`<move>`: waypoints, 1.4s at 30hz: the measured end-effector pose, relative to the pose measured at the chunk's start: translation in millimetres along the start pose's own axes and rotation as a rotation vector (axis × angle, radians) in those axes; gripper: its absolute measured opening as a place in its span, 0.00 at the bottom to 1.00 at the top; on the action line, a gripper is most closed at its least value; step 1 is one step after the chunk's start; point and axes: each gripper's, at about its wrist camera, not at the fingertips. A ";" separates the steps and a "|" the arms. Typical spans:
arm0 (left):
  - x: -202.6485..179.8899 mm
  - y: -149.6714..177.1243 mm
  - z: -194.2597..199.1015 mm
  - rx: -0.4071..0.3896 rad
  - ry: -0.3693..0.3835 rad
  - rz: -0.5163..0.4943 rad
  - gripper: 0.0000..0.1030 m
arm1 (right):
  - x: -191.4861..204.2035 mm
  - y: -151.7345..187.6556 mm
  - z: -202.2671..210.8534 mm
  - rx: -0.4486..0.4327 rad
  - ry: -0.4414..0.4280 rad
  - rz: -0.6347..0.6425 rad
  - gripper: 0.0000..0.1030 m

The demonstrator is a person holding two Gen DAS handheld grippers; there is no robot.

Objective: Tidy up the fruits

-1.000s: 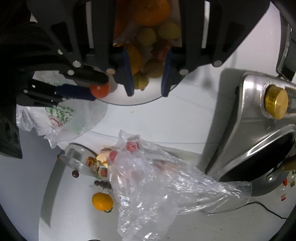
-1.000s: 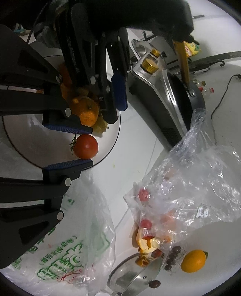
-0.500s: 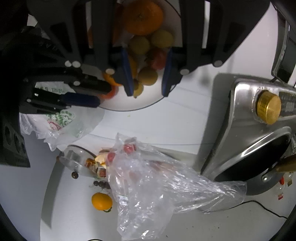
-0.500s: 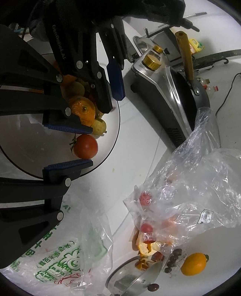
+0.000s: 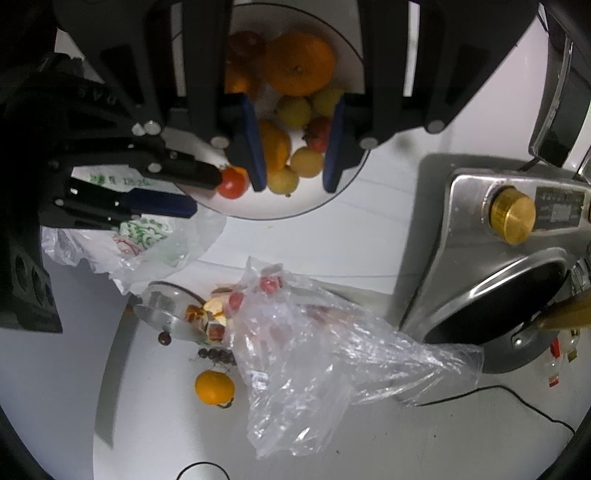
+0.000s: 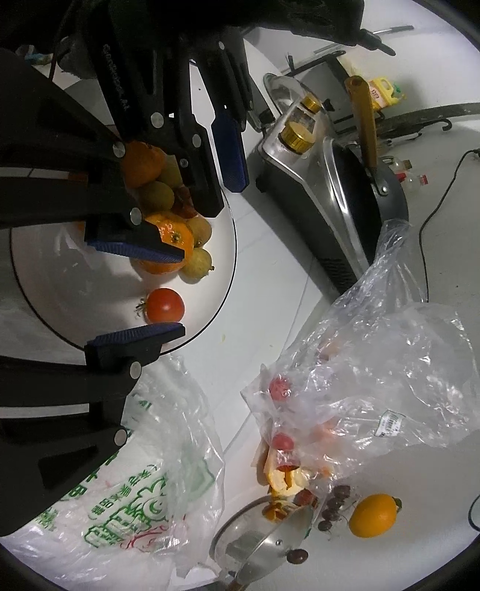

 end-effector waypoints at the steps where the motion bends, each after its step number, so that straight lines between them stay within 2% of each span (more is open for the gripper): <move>1: -1.0 0.7 1.8 -0.004 -0.001 -0.001 0.32 | 0.7 1.2 2.7 -0.003 0.003 -0.001 0.34; 2: -2.3 2.0 4.6 -0.010 -0.002 -0.001 0.36 | 1.6 2.4 5.6 -0.007 0.006 -0.001 0.34; 3: -3.4 3.3 7.6 -0.015 -0.003 -0.001 0.46 | 2.3 3.7 8.7 -0.010 0.009 -0.001 0.34; 5: -4.8 5.2 14.3 -0.033 0.005 0.007 0.53 | 3.9 6.4 14.6 -0.017 0.015 -0.001 0.34; 15: -20.9 16.1 40.9 -0.067 0.012 -0.013 0.53 | 12.3 24.2 45.2 -0.051 0.045 -0.006 0.34; 28: -60.1 31.4 85.8 -0.140 0.020 -0.064 0.54 | 13.6 59.4 95.6 -0.121 0.085 -0.032 0.35; 29: -63.9 33.4 89.5 -0.147 0.022 -0.069 0.56 | 13.1 62.3 99.1 -0.126 0.087 -0.033 0.35; 32: -74.7 39.8 99.6 -0.165 0.033 -0.073 0.67 | 13.1 72.7 110.9 -0.141 0.097 -0.039 0.35; 42: -112.1 65.8 133.8 -0.206 0.056 -0.096 0.68 | 15.3 112.2 155.0 -0.200 0.130 -0.051 0.35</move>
Point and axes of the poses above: each gripper's, at about its wrist camera, not at the fingertips, and z roughly against the way its jaws point, x to its left, y to its underside, and after that the axes turned 11 degrees about x, right-handed
